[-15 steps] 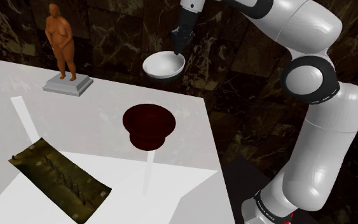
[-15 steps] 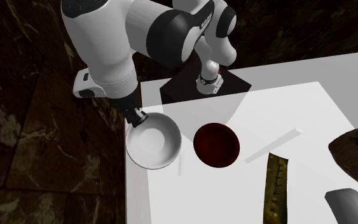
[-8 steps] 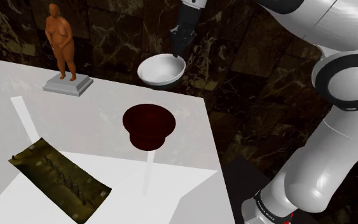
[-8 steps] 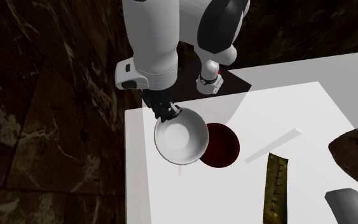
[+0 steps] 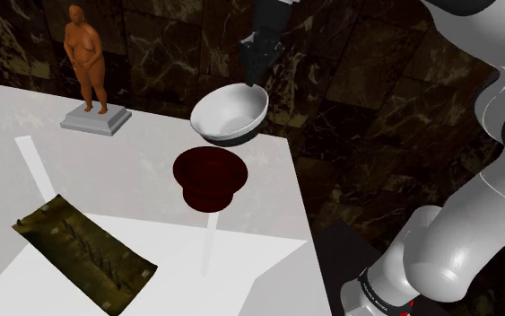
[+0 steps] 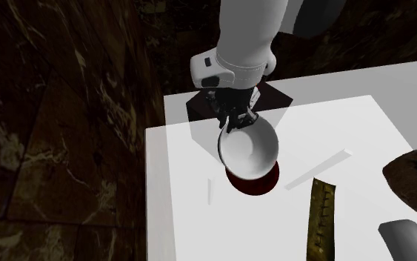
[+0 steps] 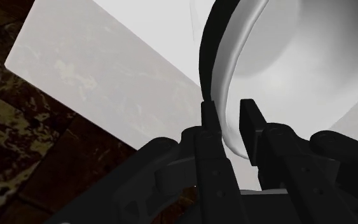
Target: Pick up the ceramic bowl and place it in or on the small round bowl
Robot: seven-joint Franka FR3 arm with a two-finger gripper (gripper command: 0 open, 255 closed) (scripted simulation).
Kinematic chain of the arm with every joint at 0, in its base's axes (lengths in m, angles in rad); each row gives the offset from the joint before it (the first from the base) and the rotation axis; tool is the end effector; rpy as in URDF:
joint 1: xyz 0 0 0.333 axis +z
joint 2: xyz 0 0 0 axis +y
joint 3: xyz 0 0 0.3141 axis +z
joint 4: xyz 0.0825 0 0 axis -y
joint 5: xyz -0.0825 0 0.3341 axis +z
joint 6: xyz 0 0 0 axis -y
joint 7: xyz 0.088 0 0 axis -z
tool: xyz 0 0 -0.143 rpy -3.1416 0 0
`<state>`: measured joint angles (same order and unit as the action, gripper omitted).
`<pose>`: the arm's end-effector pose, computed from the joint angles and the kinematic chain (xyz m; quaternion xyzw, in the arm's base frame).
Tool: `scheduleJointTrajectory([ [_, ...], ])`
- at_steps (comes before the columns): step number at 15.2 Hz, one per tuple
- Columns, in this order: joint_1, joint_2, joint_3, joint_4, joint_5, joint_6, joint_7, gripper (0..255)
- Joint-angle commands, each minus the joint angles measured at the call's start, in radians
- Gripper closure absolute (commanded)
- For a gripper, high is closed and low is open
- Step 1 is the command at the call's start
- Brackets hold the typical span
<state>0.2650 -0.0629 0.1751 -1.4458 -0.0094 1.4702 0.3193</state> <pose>0.4297 0.2045 0.6599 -0.9972 -0.0597 -0.0438 0.0066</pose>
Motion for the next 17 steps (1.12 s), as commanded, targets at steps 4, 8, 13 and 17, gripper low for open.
scheduleJointTrajectory([
  [4,0.026,-0.051,0.029,-0.064,0.007,0.014,0.057,255],
  [8,0.025,-0.076,0.027,-0.15,0.012,0.074,0.054,255],
  [13,0.025,-0.102,0.025,-0.247,0.017,0.147,0.051,255],
  [17,0.025,-0.117,0.024,-0.318,0.02,0.203,0.05,255],
])
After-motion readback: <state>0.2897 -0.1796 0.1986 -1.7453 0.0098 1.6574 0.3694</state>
